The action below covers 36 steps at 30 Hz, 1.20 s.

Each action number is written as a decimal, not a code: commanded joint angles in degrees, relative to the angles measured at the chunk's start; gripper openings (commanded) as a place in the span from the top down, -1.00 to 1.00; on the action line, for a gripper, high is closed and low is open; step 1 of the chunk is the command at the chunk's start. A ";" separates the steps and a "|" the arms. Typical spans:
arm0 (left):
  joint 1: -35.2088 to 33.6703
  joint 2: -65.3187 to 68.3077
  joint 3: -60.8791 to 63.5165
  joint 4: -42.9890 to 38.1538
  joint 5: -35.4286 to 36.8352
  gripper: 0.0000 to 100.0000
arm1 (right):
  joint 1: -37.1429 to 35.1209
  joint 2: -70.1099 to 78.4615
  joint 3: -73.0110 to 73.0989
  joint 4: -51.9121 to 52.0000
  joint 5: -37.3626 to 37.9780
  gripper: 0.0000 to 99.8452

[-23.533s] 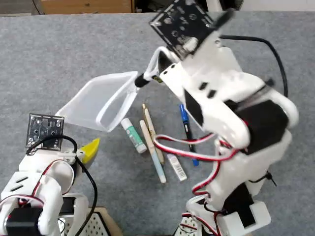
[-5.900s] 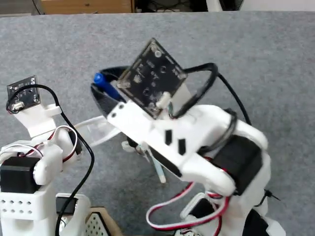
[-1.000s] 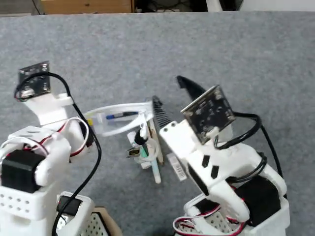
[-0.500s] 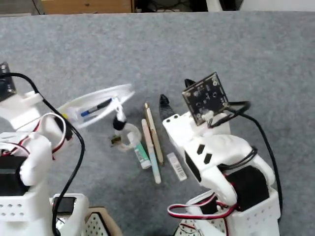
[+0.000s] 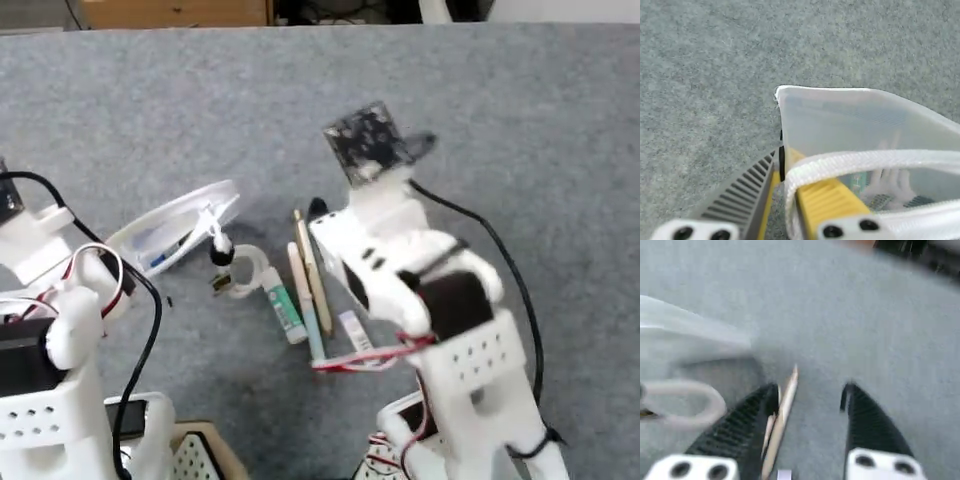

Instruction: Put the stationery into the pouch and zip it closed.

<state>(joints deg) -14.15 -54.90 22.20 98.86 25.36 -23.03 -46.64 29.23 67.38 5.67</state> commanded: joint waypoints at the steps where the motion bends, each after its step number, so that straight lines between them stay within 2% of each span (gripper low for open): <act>1: -1.63 0.53 0.57 0.26 0.35 0.94 | 3.96 3.74 -1.63 -1.58 -0.09 0.59; 6: -1.98 0.53 0.92 0.26 0.35 0.94 | 9.93 10.42 -4.88 -1.49 -0.09 0.59; 14: -1.98 0.62 0.92 0.26 0.35 0.94 | 9.85 21.85 -5.14 -1.85 -0.62 0.59; 29: -1.71 0.62 1.01 0.26 0.35 0.94 | -2.55 35.30 -9.80 -4.13 -0.62 0.59; 36: -1.63 0.62 2.07 -0.09 0.44 0.94 | -3.34 43.30 -9.89 -10.64 -0.62 0.59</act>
<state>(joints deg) -15.65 -54.99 23.08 98.86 25.36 -25.67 -5.32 22.20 59.30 5.58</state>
